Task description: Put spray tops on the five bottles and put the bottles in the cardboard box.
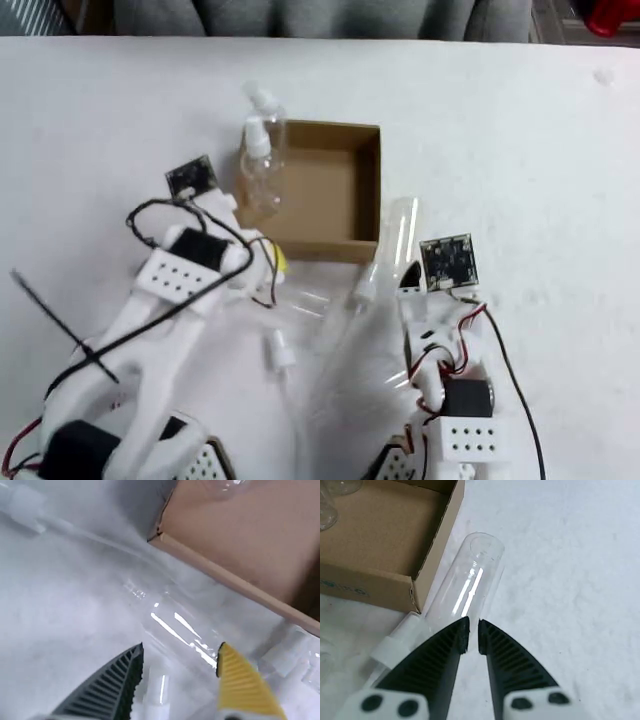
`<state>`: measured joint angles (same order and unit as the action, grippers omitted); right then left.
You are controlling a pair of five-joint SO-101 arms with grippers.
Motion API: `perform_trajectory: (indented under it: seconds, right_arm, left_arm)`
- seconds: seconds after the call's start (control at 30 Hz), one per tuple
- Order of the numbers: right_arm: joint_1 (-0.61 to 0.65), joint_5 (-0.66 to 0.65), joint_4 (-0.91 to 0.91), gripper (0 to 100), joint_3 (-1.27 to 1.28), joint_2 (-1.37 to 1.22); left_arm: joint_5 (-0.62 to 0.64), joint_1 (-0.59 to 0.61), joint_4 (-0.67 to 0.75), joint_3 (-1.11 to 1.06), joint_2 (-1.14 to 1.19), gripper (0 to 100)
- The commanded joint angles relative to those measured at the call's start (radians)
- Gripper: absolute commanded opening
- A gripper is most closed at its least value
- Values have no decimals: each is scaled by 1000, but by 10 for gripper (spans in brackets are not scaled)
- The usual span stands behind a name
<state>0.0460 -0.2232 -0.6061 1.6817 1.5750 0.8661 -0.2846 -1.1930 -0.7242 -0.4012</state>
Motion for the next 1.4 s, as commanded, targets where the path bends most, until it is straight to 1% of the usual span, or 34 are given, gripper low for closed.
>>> perform_trajectory:
  seconds: [0.0,0.13,0.23,0.43,0.6,0.7,0.77,0.93,1.13,1.23,1.3,1.37]
  right_arm:
    - [2,-12,1,15,14,13]
    - [2,-12,1,15,14,13]
    - [1,-12,2,15,14,13]
    - [1,-12,2,15,14,13]
    - [1,-12,2,15,14,13]
    - [1,-20,2,15,14,13]
    - [1,-52,2,15,14,13]
    - [1,-69,2,15,14,13]
    - [1,-72,1,15,14,13]
    - [1,-72,1,15,14,13]
    - [-5,-72,1,15,14,13]
    - [-19,-72,2,15,14,13]
  left_arm:
    - [14,-10,25,18,31,232]
    - [11,-4,72,14,94,211]
    - [11,-4,86,18,145,214]
    - [11,-2,180,12,226,214]
    - [-2,-4,170,12,271,214]
    - [-83,-4,126,12,275,214]
    - [-127,-4,114,12,277,215]
    - [-176,7,109,9,280,215]
    - [-180,4,115,-18,278,214]
    - [-255,16,117,-11,271,218]
    - [-261,44,110,5,272,245]
    - [-261,71,107,14,271,292]
